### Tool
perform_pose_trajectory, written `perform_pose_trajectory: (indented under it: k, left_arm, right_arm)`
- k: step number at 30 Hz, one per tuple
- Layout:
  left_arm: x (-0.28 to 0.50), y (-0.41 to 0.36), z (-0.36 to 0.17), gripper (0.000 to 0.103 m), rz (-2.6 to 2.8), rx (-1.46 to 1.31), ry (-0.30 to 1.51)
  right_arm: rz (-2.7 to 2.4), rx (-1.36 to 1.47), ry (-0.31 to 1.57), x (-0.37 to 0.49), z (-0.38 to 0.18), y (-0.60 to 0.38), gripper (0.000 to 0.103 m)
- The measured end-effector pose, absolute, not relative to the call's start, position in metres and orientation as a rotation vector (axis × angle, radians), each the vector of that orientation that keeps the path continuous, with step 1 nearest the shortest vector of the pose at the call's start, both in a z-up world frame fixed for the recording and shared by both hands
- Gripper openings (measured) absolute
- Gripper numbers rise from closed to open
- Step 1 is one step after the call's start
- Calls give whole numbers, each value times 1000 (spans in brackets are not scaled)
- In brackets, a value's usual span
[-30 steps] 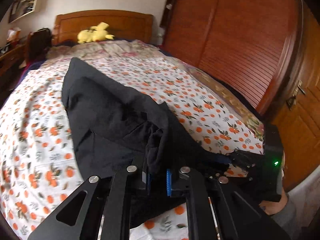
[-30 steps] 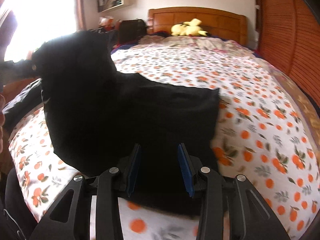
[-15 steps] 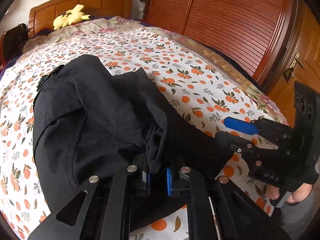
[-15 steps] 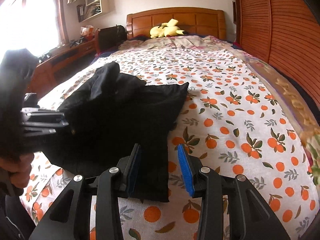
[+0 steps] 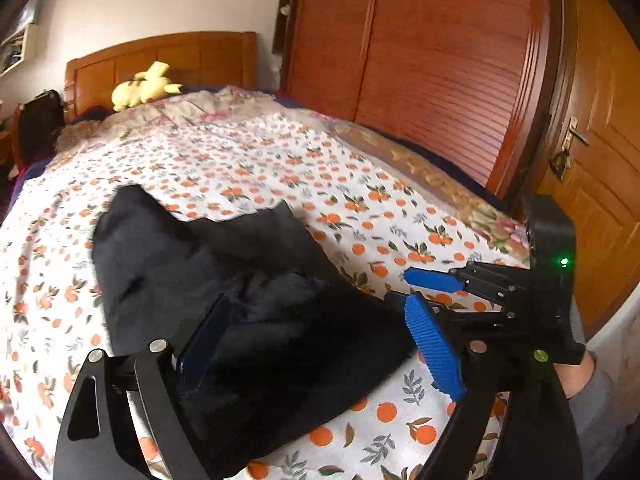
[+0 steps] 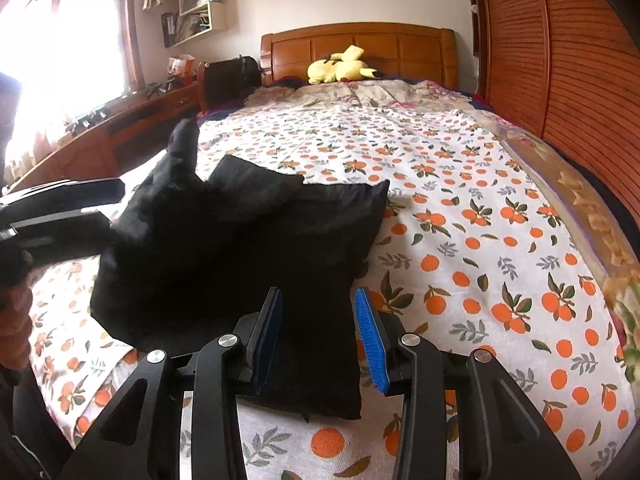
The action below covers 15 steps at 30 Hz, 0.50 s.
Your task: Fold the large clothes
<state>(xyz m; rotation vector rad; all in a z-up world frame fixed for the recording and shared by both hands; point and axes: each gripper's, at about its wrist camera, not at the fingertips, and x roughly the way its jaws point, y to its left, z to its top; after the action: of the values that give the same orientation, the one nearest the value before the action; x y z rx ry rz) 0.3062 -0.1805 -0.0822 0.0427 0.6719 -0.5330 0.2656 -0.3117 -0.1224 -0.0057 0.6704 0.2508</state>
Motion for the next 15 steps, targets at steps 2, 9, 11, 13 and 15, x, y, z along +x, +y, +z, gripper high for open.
perform_pose_trajectory:
  k: [2,9,11,13,15]
  left_arm:
    - [301,-166,-74,90,-512,30,659]
    - [291,-107,-64,90,-402,7,634]
    - [292,-91,-65,90,-376,-5,638]
    - [291,-82,-67,90,-349,0,637]
    - [289,-71,-71,90,-313,18,631]
  right_arm:
    - [258,-8,659,265,-118,-309,37]
    - [307,-20,618,261,-103,-289,39]
    - [327,-15,601,260,-96,-282,44]
    - [348,-12,583,259,-90,-275,48]
    - [371,-10,566,258,-84,-268,57]
